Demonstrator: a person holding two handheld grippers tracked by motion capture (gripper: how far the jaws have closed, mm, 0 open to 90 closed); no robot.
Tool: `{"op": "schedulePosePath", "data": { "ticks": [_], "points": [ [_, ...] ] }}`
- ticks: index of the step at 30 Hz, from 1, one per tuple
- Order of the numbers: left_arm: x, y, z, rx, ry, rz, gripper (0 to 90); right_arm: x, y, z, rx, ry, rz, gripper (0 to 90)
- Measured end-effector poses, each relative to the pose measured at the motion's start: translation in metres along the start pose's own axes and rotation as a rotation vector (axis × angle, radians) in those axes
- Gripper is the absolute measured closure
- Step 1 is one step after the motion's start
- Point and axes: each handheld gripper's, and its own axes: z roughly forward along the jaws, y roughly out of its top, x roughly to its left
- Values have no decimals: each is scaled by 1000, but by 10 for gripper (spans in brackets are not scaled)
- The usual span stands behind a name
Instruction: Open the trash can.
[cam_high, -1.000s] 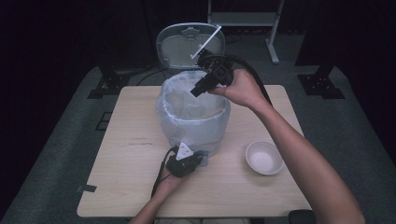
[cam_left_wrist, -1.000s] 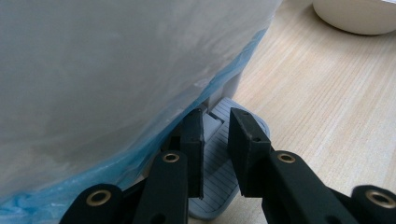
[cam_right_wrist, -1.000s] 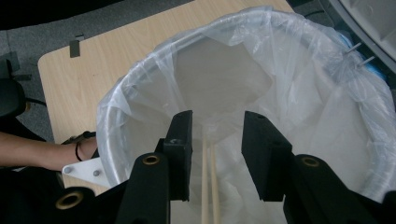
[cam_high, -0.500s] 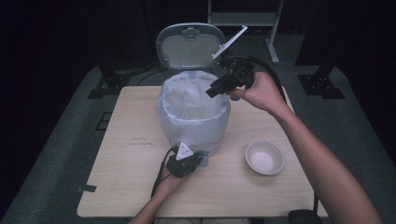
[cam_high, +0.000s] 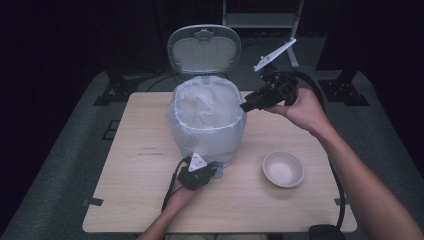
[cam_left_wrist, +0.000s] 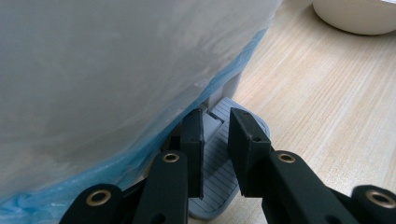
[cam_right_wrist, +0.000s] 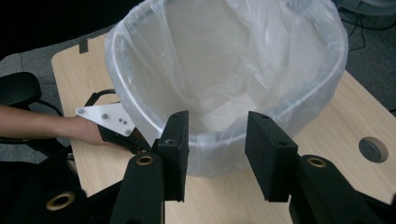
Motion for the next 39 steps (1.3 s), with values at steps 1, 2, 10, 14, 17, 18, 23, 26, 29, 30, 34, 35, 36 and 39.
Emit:
{"op": "schedulePosePath", "data": {
  "ticks": [1,2,10,14,17,18,23,26,29,30,34,35,36,39],
  "points": [
    [0,0,0,0,0,0,759,0,0,0,0,0,0,586],
    [0,0,0,0,0,0,759,0,-3,-1,-1,0,8,585],
    [0,0,0,0,0,0,759,-5,-28,-5,-14,4,45,579],
    [0,0,0,0,-1,0,759,-7,-35,-6,-20,8,55,577],
    [0,0,0,-1,0,-1,759,-9,-41,-7,-27,8,61,576],
    [0,0,0,0,-1,0,760,-9,-43,-7,-28,9,63,574],
    [0,0,0,3,-1,0,759,-11,-54,-7,-30,9,71,573],
    [0,0,0,2,-1,0,759,-12,-60,-8,-40,9,74,572],
    [0,0,0,3,-1,0,759,-13,-67,-8,-42,9,79,569],
    [0,0,0,3,-1,0,759,-13,-69,-8,-44,9,80,569],
    [0,0,0,3,-1,0,759,-14,-76,-8,-47,13,89,564],
    [0,0,0,3,-1,0,760,-14,-78,-8,-44,11,91,563],
    [0,0,0,3,-1,0,759,-14,-79,-8,-45,15,95,562],
    [0,0,0,3,-1,1,759,-16,-85,-7,-51,16,100,559]
  ]
}}
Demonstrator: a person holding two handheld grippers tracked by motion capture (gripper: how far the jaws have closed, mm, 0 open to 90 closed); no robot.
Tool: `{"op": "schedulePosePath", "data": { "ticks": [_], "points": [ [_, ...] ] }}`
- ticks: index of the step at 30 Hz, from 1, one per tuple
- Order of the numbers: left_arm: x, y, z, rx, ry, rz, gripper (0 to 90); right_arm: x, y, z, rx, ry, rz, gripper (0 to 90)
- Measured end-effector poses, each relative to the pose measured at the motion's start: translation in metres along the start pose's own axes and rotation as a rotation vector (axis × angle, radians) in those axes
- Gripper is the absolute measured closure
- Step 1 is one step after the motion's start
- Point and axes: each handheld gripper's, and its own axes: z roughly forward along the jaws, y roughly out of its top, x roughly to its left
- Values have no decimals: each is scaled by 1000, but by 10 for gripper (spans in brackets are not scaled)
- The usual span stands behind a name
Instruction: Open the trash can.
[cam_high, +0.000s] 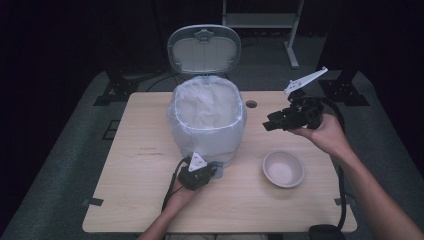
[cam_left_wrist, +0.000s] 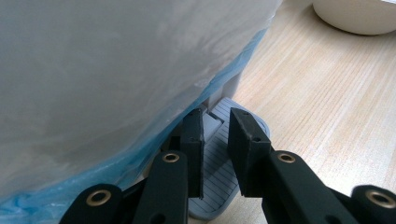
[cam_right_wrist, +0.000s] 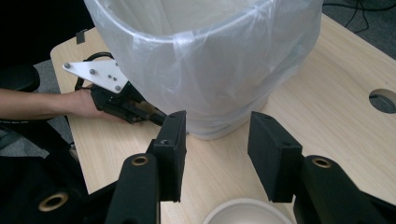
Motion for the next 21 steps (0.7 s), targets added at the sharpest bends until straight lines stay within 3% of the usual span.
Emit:
{"op": "schedulePosePath", "data": {
  "ticks": [21],
  "points": [
    [0,0,0,-3,0,-1,760,-9,-48,5,-33,13,48,544]
  ]
}}
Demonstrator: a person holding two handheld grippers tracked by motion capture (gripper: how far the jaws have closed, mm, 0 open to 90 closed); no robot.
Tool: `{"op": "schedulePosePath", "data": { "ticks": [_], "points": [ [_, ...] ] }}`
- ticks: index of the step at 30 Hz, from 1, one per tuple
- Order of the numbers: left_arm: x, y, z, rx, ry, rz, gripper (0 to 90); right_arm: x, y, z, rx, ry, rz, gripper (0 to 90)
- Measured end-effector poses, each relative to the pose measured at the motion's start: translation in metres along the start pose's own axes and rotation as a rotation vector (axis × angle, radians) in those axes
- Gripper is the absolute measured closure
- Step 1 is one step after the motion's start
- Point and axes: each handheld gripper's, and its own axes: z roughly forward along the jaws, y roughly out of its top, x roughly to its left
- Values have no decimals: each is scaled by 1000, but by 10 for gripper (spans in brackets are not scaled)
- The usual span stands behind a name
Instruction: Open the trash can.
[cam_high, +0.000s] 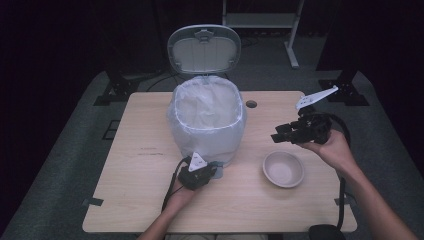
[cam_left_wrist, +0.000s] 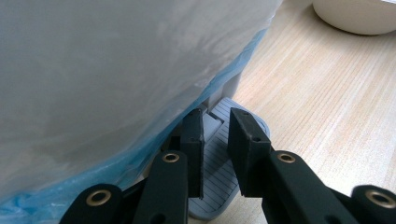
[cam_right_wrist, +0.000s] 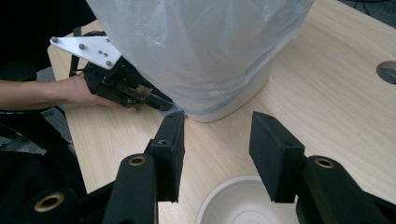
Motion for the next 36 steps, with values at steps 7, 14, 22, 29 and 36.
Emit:
{"op": "schedulePosePath", "data": {
  "ticks": [7,14,22,29,36],
  "points": [
    [0,0,0,-1,0,-2,759,1,-9,3,2,0,-3,534],
    [0,0,0,-2,-1,-2,759,0,-19,7,1,-4,-3,528],
    [0,0,0,-1,1,-1,759,0,-34,12,-3,-2,2,522],
    [0,0,0,3,0,3,759,0,-46,16,-5,11,5,510],
    [0,0,0,2,0,3,759,-1,-60,23,-5,17,5,505]
  ]
}}
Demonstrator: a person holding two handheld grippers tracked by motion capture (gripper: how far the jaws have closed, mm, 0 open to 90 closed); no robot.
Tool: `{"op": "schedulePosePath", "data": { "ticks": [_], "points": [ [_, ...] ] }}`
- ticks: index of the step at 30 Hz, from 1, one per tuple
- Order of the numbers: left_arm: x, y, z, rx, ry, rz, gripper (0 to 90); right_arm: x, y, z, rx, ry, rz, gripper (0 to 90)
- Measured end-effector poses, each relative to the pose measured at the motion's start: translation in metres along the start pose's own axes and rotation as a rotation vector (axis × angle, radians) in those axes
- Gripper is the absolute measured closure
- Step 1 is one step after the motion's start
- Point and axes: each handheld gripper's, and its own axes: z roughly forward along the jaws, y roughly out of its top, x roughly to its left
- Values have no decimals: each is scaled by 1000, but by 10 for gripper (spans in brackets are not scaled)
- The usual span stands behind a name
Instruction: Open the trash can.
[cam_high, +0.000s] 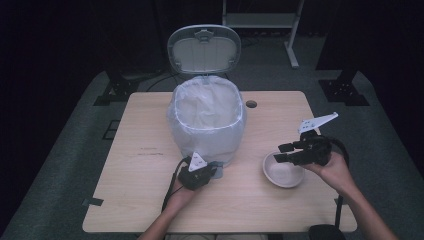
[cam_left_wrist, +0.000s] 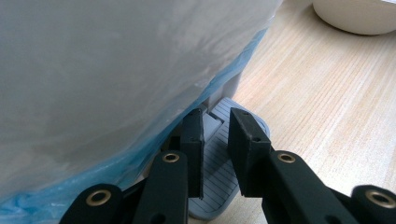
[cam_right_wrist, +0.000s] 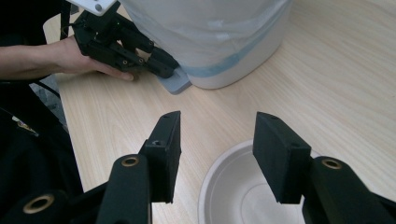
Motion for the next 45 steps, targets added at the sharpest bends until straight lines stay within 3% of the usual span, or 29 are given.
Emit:
{"op": "schedulePosePath", "data": {
  "ticks": [13,22,45],
  "points": [
    [0,0,0,-4,1,-2,759,1,-19,9,-1,8,4,497],
    [0,0,0,-4,1,0,759,2,-39,20,23,22,1,492],
    [0,0,0,0,1,0,758,8,-69,42,87,24,-25,469]
  ]
}}
